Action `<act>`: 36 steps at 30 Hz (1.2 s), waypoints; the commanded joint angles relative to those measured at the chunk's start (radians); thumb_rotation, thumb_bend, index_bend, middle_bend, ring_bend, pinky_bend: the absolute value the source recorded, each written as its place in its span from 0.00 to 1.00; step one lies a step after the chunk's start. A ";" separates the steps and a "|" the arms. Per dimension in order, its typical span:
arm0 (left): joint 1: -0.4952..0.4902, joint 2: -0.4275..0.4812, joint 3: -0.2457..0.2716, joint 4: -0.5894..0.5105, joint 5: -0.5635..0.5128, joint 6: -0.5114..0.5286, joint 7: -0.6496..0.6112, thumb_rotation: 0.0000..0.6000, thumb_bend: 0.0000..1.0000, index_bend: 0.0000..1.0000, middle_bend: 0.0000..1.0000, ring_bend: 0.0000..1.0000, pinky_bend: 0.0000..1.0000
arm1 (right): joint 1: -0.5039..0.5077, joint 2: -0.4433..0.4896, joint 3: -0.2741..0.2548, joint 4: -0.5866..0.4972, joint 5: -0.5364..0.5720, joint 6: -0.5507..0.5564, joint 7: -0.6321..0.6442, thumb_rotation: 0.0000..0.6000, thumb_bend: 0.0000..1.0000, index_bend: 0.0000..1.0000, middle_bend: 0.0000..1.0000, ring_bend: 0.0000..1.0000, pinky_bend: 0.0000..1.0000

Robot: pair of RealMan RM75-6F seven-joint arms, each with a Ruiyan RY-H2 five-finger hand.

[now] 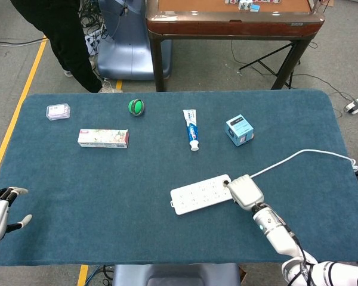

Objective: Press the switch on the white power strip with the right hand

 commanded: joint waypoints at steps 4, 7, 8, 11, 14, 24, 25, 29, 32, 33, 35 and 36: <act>0.000 0.001 -0.001 0.000 -0.001 0.000 -0.001 1.00 0.11 0.43 0.36 0.30 0.50 | 0.007 -0.008 -0.006 0.007 0.003 -0.002 0.005 1.00 0.74 0.37 1.00 1.00 1.00; 0.000 0.001 -0.001 0.000 -0.002 -0.001 -0.003 1.00 0.11 0.43 0.36 0.30 0.50 | 0.009 -0.012 -0.009 0.009 0.003 0.000 0.008 1.00 0.74 0.37 1.00 1.00 1.00; 0.000 0.001 -0.001 0.001 -0.002 -0.001 -0.003 1.00 0.11 0.43 0.36 0.30 0.50 | 0.010 -0.013 -0.011 0.011 0.003 0.000 0.008 1.00 0.74 0.37 1.00 1.00 1.00; 0.000 0.001 -0.001 0.001 -0.002 -0.001 -0.005 1.00 0.11 0.43 0.36 0.30 0.50 | 0.012 -0.015 -0.015 0.013 0.004 0.000 0.004 1.00 0.74 0.37 1.00 1.00 1.00; 0.001 0.002 -0.001 0.000 -0.002 0.000 -0.006 1.00 0.11 0.43 0.36 0.30 0.50 | 0.013 -0.016 -0.017 0.013 0.008 0.001 0.003 1.00 0.74 0.37 1.00 1.00 1.00; 0.002 0.004 -0.002 -0.001 -0.005 -0.002 -0.006 1.00 0.11 0.43 0.36 0.30 0.50 | 0.021 -0.025 -0.025 0.023 0.021 -0.006 -0.002 1.00 0.74 0.37 1.00 1.00 1.00; 0.002 0.004 -0.002 -0.002 -0.005 -0.002 -0.007 1.00 0.11 0.43 0.36 0.30 0.50 | 0.022 -0.027 -0.026 0.025 0.022 -0.007 -0.002 1.00 0.74 0.37 1.00 1.00 1.00; 0.002 0.005 -0.002 -0.003 -0.005 -0.001 -0.008 1.00 0.11 0.43 0.36 0.30 0.50 | 0.024 -0.032 -0.029 0.032 0.025 -0.008 -0.002 1.00 0.74 0.37 1.00 1.00 1.00; 0.002 0.006 -0.002 -0.002 -0.005 -0.002 -0.010 1.00 0.11 0.43 0.36 0.30 0.50 | 0.022 -0.025 -0.026 0.022 0.015 0.011 0.001 1.00 0.74 0.37 1.00 1.00 1.00; 0.002 0.006 -0.002 -0.002 -0.005 -0.002 -0.010 1.00 0.11 0.43 0.36 0.30 0.50 | 0.020 -0.019 -0.025 0.013 0.007 0.023 0.003 1.00 0.74 0.37 1.00 1.00 1.00; 0.002 0.006 -0.002 -0.001 -0.005 -0.003 -0.011 1.00 0.11 0.43 0.36 0.30 0.50 | 0.015 -0.002 -0.022 -0.010 -0.008 0.047 0.004 1.00 0.74 0.37 1.00 1.00 1.00; 0.002 0.006 -0.002 -0.001 -0.006 -0.003 -0.011 1.00 0.11 0.43 0.36 0.30 0.50 | 0.011 0.011 -0.020 -0.028 -0.019 0.065 0.001 1.00 0.74 0.37 1.00 1.00 1.00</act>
